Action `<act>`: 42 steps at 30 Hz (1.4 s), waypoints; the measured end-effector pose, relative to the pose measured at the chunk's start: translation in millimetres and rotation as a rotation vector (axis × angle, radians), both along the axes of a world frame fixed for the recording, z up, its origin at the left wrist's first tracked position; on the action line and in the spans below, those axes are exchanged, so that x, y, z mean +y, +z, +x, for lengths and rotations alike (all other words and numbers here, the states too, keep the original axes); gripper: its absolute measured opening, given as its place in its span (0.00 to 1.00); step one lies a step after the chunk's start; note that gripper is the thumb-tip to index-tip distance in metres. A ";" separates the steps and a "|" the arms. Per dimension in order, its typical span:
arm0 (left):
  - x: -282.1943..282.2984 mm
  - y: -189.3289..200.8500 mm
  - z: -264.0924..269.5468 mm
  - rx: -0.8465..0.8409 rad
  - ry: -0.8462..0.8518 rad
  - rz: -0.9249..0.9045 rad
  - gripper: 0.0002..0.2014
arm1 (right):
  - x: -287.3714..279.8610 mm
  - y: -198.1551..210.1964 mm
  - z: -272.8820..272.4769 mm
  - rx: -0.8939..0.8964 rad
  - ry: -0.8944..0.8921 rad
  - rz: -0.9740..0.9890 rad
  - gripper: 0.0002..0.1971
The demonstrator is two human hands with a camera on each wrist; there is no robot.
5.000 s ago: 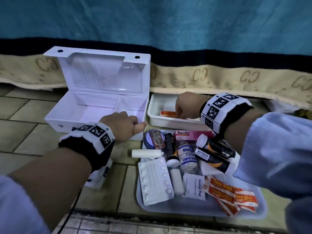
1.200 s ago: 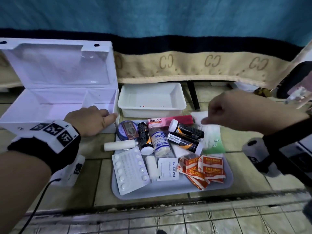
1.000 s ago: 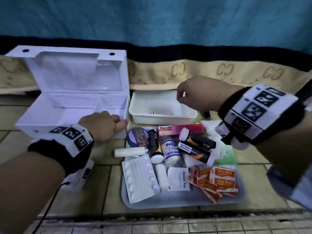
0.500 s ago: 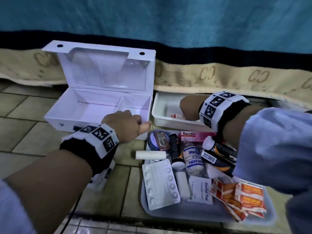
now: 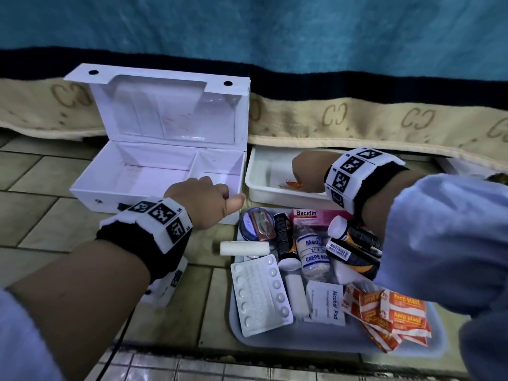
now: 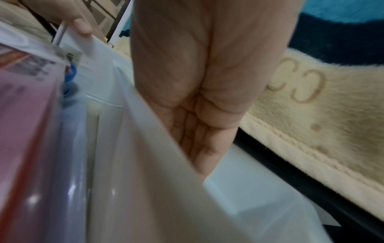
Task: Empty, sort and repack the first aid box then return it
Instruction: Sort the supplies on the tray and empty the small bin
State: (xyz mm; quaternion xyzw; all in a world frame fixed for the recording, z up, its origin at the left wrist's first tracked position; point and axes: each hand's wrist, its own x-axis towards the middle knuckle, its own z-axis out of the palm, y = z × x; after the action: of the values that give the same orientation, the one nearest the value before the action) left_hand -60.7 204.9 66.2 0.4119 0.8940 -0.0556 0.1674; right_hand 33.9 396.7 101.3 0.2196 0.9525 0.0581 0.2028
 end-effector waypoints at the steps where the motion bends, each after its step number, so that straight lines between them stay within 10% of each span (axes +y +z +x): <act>1: 0.0 -0.3 0.0 0.000 -0.001 0.002 0.30 | 1.9 0.5 2.9 -0.001 -0.005 0.026 0.19; 10: -0.2 -1.0 -1.6 0.010 -0.015 -0.007 0.31 | 8.1 16.6 15.6 -0.089 -0.008 -0.017 0.12; 25: -0.5 -0.8 -2.0 0.004 -0.045 -0.012 0.23 | 21.7 76.7 107.1 0.636 -0.125 -0.137 0.06; 32: 0.6 -4.1 -6.2 0.000 -0.041 -0.033 0.21 | 1.1 70.1 214.4 0.191 -0.257 -0.372 0.09; 42: 1.8 -1.8 -5.9 0.059 -0.130 -0.081 0.20 | -13.1 -4.3 251.1 0.251 -0.322 -0.291 0.10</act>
State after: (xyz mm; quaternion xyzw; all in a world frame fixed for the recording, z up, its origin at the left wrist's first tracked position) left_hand -66.6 206.7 64.4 0.4600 0.8670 -0.1148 0.1535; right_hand 285.1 383.7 96.9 0.3424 0.9213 -0.1406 0.1189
